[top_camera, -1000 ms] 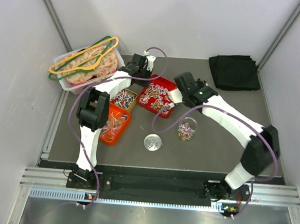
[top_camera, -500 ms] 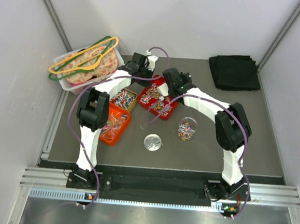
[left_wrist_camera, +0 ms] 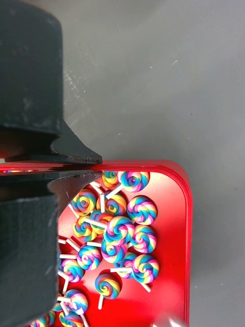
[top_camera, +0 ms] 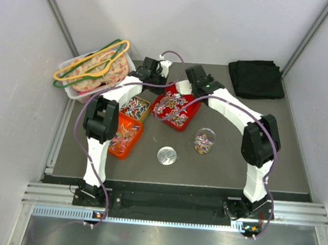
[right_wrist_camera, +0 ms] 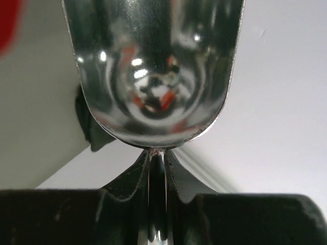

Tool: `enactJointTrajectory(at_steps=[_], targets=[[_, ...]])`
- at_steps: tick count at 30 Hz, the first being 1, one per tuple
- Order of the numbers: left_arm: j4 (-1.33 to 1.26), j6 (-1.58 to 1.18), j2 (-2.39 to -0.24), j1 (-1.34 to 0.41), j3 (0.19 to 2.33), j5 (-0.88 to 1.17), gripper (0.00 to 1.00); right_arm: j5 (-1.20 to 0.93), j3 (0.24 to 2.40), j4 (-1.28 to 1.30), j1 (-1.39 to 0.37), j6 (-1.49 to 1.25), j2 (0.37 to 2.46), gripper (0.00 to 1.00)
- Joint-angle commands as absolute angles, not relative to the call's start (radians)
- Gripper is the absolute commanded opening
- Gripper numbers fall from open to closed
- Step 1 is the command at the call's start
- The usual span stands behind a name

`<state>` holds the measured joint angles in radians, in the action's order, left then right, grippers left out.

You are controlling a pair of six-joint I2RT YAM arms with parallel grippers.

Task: Pack the candies
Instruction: Scoop the fake candies from the storage box.

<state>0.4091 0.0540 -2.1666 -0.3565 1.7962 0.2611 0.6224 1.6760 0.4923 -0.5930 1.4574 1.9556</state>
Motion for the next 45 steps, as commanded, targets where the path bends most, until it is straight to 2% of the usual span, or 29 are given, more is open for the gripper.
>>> enactJointTrajectory(at_steps=[1,11,19,31,45], targets=[[0.359,0.026,-2.112,-0.348,1.845,0.304,0.00,0.659,1.588,0.430,-0.505,1.399,1.812,0.00],[0.345,0.012,-2.109,-0.347,1.833,0.324,0.00,0.640,1.480,0.511,-0.381,1.304,1.749,0.00],[0.314,-0.024,-2.088,-0.341,1.828,0.354,0.00,0.517,1.448,0.604,-0.373,1.123,1.763,0.00],[0.285,-0.071,-2.080,-0.330,1.822,0.411,0.00,0.463,1.322,0.572,-0.373,1.062,1.769,0.00],[0.290,-0.063,-2.089,-0.330,1.821,0.408,0.00,0.298,1.385,0.652,-0.379,0.943,1.701,0.00]])
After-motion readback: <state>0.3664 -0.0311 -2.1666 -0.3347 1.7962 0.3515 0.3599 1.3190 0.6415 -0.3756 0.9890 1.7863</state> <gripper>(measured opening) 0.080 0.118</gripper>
